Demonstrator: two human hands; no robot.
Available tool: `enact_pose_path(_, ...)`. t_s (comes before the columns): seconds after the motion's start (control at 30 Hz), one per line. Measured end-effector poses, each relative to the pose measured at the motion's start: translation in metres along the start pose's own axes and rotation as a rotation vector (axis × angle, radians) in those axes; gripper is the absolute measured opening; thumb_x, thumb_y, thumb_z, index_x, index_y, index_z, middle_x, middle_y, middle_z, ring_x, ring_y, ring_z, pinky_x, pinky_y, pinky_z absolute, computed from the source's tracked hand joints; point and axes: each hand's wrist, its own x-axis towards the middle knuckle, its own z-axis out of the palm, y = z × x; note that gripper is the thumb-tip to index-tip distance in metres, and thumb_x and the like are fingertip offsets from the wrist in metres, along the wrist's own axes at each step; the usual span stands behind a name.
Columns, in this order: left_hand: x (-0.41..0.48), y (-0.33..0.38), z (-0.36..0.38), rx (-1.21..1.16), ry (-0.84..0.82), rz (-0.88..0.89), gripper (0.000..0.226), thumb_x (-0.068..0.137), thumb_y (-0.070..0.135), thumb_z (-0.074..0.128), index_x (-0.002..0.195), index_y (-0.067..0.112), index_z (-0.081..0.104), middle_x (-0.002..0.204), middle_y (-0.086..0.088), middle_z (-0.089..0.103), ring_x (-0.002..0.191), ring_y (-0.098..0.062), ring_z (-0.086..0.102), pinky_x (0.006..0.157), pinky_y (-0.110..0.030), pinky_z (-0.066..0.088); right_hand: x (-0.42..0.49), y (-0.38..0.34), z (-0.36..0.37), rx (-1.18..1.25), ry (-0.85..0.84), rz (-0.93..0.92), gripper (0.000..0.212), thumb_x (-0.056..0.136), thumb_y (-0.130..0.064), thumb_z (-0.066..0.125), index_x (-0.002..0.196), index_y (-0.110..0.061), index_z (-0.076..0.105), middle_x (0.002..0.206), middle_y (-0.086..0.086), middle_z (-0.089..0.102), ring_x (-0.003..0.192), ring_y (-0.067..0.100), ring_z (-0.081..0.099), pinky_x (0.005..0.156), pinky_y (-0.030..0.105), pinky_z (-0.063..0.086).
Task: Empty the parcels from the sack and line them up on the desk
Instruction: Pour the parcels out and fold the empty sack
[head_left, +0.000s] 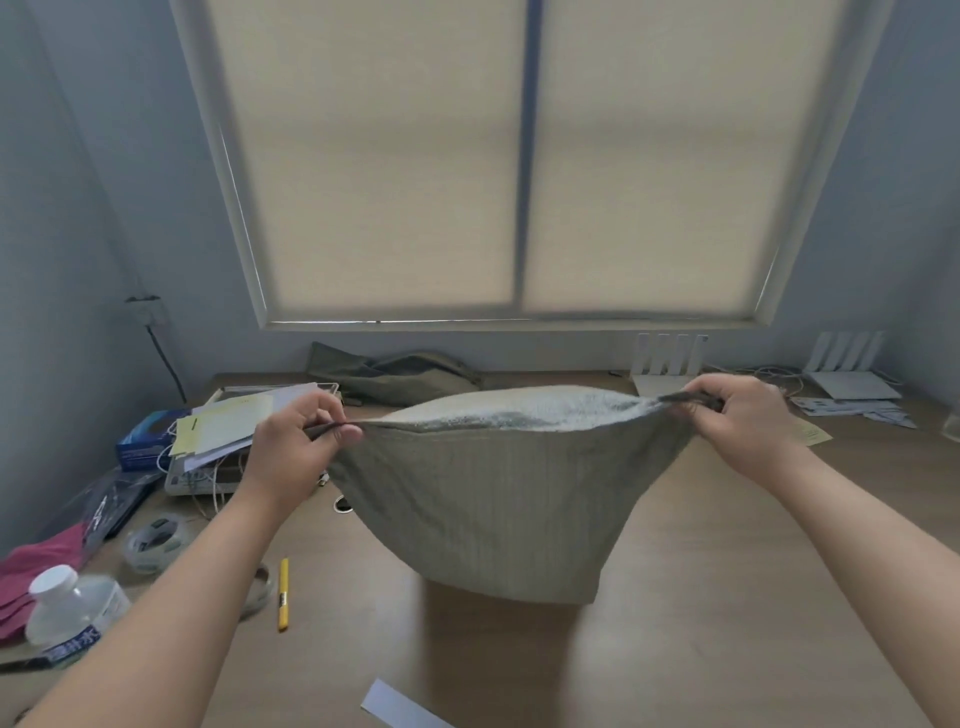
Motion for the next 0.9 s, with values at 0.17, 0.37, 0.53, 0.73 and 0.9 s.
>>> enact_pose_path(0.17, 0.012, 0.012, -0.006, -0.166, 0.068, -0.060, 0.013, 0.082, 0.005, 0.079, 0.081, 0.010, 0.066, 0.066, -0.001, 0.065, 0.061, -0.016, 0.054, 0.062, -0.029, 0.047, 0.021, -0.006, -0.006, -0.003, -0.043, 0.000, 0.008, 0.083, -0.014, 0.079, 0.079, -0.020, 0.077, 0.063, 0.008, 0.066, 0.058, 0.019, 0.051, 0.055, 0.024, 0.038)
enact_pose_path(0.37, 0.044, 0.043, -0.029, -0.357, 0.231, 0.021, 0.017, 0.077, 0.004, 0.081, 0.076, 0.018, 0.071, 0.062, 0.014, 0.072, 0.056, 0.001, 0.062, 0.056, -0.017, 0.053, 0.063, -0.025, -0.030, 0.342, 0.274, 0.012, 0.007, 0.085, -0.013, 0.078, 0.090, -0.009, 0.076, 0.073, 0.026, 0.067, 0.063, 0.023, 0.051, 0.061, 0.041, 0.047)
enact_pose_path(0.53, 0.031, 0.022, -0.017, -0.361, 0.059, -0.198, 0.008, 0.081, 0.002, 0.078, 0.080, 0.009, 0.075, 0.064, 0.006, 0.074, 0.074, -0.020, 0.066, 0.075, -0.037, 0.057, 0.052, -0.013, -0.009, 0.172, 0.041, 0.100, 0.006, 0.086, -0.012, 0.076, 0.082, -0.015, 0.073, 0.066, 0.011, 0.056, 0.060, 0.020, 0.045, 0.053, 0.027, 0.036)
enact_pose_path(0.73, 0.063, 0.048, -0.043, -0.510, 0.200, -0.111, 0.019, 0.085, 0.005, 0.074, 0.076, 0.021, 0.072, 0.064, 0.012, 0.071, 0.067, -0.009, 0.064, 0.062, -0.024, 0.056, 0.080, -0.045, -0.032, 0.346, 0.129, 0.024, 0.010, 0.089, -0.005, 0.069, 0.087, -0.014, 0.072, 0.068, 0.003, 0.058, 0.059, 0.008, 0.050, 0.054, 0.018, 0.041)
enact_pose_path(0.9, 0.067, 0.045, -0.031, -0.886, 0.071, -0.133, 0.031, 0.084, 0.006, 0.069, 0.111, 0.020, 0.064, 0.088, 0.003, 0.074, 0.081, -0.011, 0.069, 0.079, -0.026, 0.060, 0.090, -0.043, -0.027, 0.977, 0.189, 0.131, 0.009, 0.091, -0.007, 0.070, 0.097, -0.014, 0.069, 0.094, 0.010, 0.069, 0.090, 0.020, 0.065, 0.069, 0.021, 0.058)
